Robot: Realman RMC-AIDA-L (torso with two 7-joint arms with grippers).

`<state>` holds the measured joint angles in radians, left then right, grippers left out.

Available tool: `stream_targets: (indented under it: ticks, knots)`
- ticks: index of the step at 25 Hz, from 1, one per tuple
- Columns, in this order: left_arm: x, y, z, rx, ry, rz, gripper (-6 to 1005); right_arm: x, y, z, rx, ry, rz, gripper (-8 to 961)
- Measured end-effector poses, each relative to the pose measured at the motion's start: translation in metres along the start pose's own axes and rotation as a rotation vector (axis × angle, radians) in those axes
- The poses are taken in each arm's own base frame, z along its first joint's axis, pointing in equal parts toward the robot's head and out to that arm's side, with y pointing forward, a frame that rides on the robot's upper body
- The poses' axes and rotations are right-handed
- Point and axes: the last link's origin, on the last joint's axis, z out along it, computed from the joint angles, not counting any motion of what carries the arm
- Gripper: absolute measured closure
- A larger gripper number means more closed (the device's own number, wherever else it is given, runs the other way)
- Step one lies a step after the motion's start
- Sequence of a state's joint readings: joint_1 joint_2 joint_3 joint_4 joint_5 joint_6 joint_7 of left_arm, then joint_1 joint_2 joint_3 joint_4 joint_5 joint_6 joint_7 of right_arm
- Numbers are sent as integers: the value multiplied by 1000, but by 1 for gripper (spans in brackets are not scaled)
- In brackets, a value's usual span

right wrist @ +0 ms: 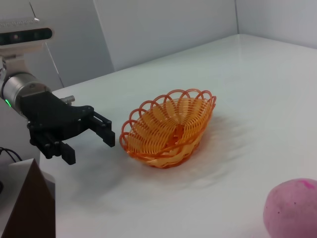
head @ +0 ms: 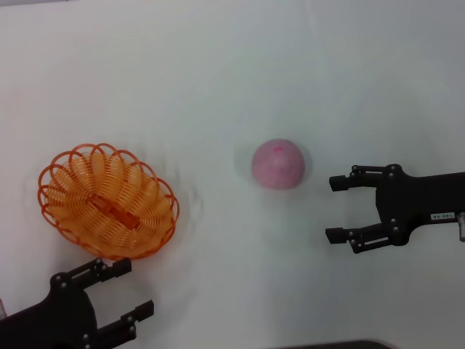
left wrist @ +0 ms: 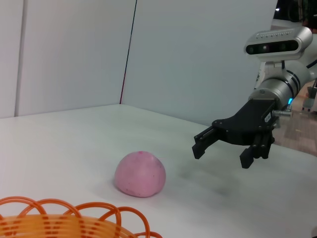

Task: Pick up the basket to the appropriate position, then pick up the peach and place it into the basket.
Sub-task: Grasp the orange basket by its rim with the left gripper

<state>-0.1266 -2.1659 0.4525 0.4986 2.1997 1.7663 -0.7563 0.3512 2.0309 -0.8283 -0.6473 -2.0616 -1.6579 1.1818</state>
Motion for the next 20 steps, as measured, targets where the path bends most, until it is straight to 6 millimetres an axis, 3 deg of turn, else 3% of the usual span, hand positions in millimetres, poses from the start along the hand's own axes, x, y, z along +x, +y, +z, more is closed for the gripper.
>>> stream_targets:
  ticks: [12, 20]
  knots:
    - [3, 2, 0, -15, 24, -31, 308, 0, -1, 0, 3, 1, 3, 8]
    - [18, -13, -4, -22, 51, -251, 310, -1, -2, 1, 5, 3, 2, 8]
